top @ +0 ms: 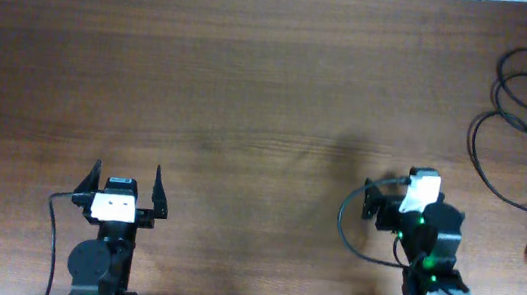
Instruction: Untangle cables
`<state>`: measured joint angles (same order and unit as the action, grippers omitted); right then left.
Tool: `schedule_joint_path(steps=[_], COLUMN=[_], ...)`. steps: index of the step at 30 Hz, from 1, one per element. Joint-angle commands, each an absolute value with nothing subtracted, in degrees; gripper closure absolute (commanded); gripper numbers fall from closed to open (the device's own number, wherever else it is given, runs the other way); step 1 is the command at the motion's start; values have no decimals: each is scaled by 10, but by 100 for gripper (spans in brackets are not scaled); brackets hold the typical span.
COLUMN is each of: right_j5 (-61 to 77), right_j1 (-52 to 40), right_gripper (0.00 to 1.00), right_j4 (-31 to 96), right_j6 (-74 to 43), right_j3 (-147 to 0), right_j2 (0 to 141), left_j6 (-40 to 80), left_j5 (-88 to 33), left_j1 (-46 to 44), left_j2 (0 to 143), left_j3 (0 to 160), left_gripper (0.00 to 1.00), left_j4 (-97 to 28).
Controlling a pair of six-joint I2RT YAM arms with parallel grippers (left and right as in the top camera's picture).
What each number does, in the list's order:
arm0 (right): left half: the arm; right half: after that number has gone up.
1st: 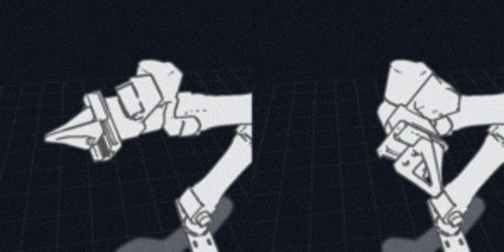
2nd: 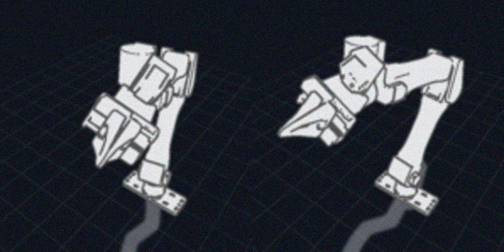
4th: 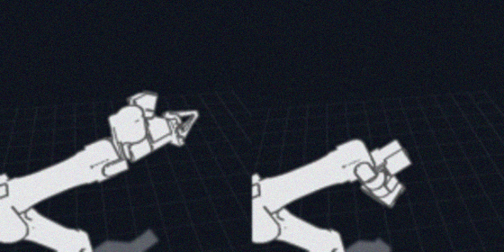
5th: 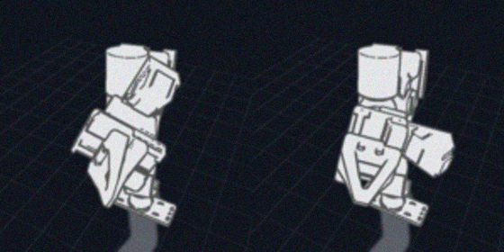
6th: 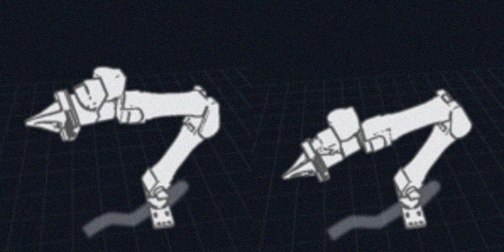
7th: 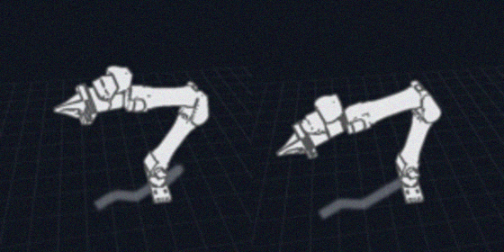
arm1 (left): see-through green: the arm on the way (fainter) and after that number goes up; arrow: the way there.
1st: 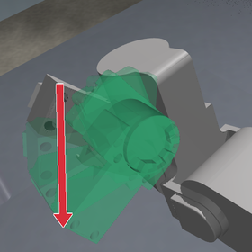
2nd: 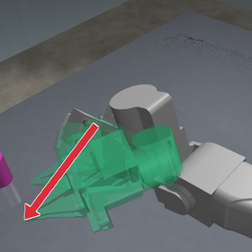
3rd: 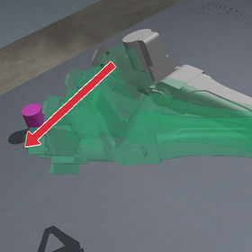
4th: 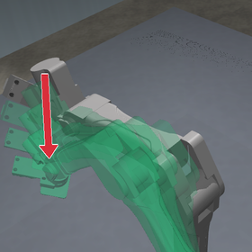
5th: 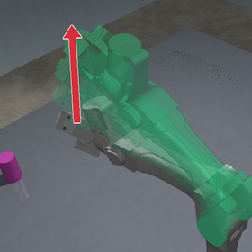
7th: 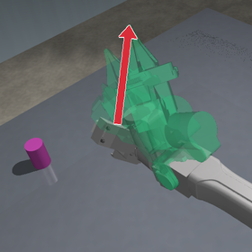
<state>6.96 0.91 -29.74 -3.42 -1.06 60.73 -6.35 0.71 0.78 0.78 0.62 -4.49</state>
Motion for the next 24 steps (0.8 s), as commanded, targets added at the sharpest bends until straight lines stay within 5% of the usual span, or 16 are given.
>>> schedule_joint_path(steps=[1, 24], right_j5=[53, 53], right_j1=[8, 8], right_gripper=[1, 1], right_j4=[-304, 41], right_j6=[-32, -33], right_j3=[-3, -3], right_j2=[580, 202], left_j6=[-62, -62], left_j5=[11, 11], left_j1=[8, 8], left_j2=[3, 3], left_j3=[5, 5], left_gripper=[1, 1], left_j4=[-48, -48])
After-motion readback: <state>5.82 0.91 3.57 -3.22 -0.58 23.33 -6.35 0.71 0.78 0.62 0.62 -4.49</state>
